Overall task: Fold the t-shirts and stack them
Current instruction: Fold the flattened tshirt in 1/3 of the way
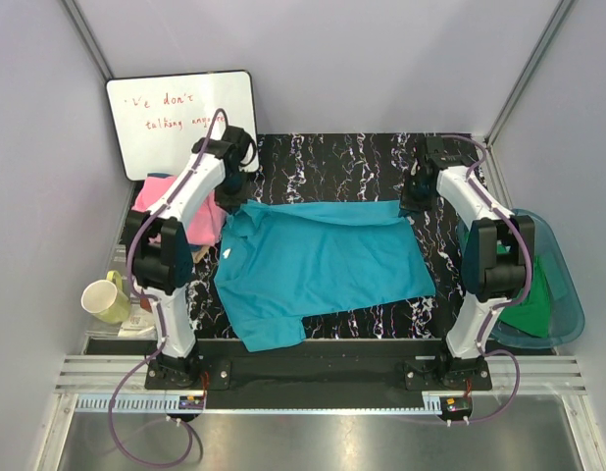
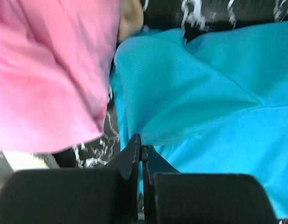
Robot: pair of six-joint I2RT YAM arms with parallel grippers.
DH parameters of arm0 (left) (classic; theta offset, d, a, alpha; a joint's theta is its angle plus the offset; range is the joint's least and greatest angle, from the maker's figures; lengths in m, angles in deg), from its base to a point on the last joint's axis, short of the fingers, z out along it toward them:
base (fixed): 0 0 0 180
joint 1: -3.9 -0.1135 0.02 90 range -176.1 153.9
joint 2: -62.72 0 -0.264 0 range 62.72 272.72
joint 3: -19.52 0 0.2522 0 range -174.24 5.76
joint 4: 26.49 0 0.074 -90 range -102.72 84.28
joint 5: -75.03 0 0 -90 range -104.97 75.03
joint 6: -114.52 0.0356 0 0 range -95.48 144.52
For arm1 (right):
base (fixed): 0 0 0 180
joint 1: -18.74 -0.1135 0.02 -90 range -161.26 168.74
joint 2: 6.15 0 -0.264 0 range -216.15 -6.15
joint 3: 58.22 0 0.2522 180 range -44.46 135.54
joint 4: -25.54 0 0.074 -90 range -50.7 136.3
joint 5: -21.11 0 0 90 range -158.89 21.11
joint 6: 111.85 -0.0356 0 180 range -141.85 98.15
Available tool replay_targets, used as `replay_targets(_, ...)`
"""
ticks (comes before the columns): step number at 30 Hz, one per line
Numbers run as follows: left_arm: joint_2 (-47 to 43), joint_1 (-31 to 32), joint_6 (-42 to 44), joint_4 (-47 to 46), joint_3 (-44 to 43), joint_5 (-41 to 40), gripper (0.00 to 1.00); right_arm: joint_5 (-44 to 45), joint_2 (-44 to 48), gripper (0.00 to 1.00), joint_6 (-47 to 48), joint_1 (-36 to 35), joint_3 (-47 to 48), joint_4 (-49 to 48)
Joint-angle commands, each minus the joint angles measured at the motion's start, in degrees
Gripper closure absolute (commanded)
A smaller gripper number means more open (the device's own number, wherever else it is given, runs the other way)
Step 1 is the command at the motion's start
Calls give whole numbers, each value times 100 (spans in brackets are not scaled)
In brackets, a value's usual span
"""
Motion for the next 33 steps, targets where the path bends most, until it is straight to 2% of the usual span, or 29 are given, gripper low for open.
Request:
replay_targets(1,-594,93,-169,309,370,-129,100,145,-17,100,-127,22,138,582)
replay_targets(9,-779,339,-335,529,1249,-497,100,488,-861,100,-48,13,542,1276)
replay_targets(17,-717,655,-423,775,1724,-648,100,936,-1485,100,4,13,719,1277)
replay_targets(18,-656,699,-432,819,1759,-639,93,937,-1538,100,13,13,771,1329)
replay_targets(19,-656,717,-441,854,1785,-621,68,945,-1582,100,31,13,798,1373)
replay_targets(20,-699,752,-459,907,1855,-647,56,954,-1574,100,48,22,798,1382)
replay_targets(21,-743,822,-485,942,1891,-717,38,980,-1539,100,49,13,781,1374)
replay_targets(22,-787,849,-511,960,1917,-796,15,1007,-1425,100,57,13,772,1347)
replay_targets(23,-909,866,-503,969,1961,-841,6,1016,-1372,100,49,22,780,1321)
replay_targets(24,-963,884,-520,960,1979,-884,1,1024,-1319,100,40,22,833,1312)
replay_targets(28,-1130,884,-555,855,1804,-1061,1,990,-1178,99,75,13,1079,1329)
replay_targets(31,-990,884,-573,819,1339,-1175,1,1007,-1161,64,128,13,1237,1417)
replay_targets(32,-876,884,-556,837,1042,-1210,1,1111,-1134,57,136,13,1264,1418)
replay_targets(33,-832,884,-573,837,891,-1219,1,1182,-1108,45,136,13,1290,1409)
